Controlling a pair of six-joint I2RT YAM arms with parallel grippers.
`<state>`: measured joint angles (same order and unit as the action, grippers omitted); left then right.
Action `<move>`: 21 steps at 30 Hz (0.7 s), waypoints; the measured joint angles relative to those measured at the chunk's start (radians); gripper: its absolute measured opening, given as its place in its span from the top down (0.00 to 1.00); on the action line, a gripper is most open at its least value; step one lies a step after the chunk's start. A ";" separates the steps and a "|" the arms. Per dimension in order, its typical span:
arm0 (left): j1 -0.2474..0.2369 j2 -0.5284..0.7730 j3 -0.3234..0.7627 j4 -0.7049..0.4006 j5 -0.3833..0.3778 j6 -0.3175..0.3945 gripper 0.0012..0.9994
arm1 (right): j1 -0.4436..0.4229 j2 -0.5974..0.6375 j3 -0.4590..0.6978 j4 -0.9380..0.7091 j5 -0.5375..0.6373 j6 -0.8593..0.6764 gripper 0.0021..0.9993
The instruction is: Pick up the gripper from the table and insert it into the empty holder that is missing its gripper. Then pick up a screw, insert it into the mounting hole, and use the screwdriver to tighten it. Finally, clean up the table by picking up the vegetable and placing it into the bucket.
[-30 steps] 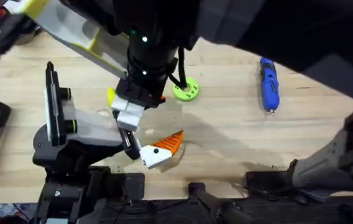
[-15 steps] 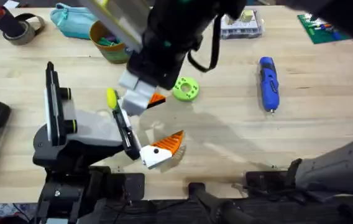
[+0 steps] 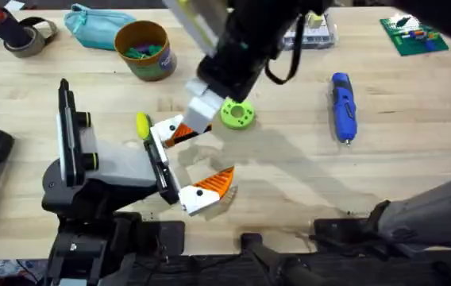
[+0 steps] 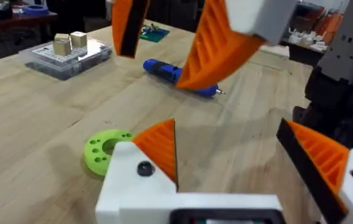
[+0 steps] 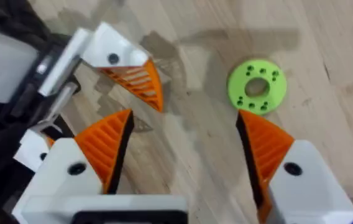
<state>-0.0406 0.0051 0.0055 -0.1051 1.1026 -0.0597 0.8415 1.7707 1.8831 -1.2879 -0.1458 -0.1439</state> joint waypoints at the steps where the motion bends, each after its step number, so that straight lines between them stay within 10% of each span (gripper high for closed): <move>1: 0.000 0.000 0.000 0.000 0.000 0.000 0.01 | -0.012 -0.012 -0.021 0.009 -0.002 0.007 0.00; 21: 0.000 0.000 0.000 0.000 -0.001 0.000 0.01 | -0.197 -0.421 -0.373 0.085 -0.113 -0.065 0.00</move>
<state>-0.0406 0.0051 0.0055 -0.1051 1.1020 -0.0597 0.6449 1.3500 1.5101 -1.2024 -0.2591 -0.2086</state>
